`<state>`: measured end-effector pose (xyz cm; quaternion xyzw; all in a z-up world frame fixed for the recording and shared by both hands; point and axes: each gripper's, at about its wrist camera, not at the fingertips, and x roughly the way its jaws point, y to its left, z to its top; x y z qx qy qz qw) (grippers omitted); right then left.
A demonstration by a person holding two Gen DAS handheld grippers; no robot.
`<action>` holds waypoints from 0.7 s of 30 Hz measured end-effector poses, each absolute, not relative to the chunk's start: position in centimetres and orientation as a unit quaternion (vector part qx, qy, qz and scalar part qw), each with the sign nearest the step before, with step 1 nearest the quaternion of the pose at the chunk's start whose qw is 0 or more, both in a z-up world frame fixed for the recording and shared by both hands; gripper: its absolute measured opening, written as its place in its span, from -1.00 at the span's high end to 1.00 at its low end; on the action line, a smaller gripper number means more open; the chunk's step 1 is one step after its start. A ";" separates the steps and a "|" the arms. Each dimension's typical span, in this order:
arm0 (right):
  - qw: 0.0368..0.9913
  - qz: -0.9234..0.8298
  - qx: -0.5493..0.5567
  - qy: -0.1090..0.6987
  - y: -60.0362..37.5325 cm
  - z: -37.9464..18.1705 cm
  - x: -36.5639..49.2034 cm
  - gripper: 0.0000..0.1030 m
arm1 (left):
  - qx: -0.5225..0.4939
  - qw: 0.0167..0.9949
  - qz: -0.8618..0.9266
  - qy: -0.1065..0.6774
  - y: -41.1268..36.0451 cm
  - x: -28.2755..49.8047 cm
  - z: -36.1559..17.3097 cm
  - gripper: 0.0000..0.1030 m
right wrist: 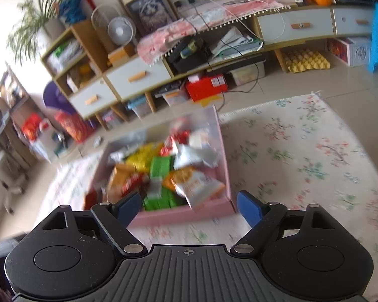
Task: Organize snacks
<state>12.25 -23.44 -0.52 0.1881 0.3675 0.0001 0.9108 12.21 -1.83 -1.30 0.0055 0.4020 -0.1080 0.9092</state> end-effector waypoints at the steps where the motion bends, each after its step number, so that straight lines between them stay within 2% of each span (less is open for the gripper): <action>1: 0.910 -0.001 0.180 0.373 -23.4 -0.4 11.7 -0.72 | 0.010 0.909 -0.105 0.403 -1.8 11.9 -1.1 -0.96; 10: 0.895 0.001 0.170 0.412 -22.2 0.6 7.8 -0.73 | 0.021 0.909 -0.094 0.405 -1.3 8.7 -0.1 -0.99; 13: 0.893 0.008 0.169 0.416 -21.6 1.0 6.5 -0.79 | 0.024 0.907 -0.094 0.410 -1.4 8.1 -0.2 -0.99; 21: 0.895 0.000 0.141 0.422 -20.0 1.2 5.0 -0.79 | 0.014 0.903 -0.068 0.425 -1.2 6.9 -0.3 -0.99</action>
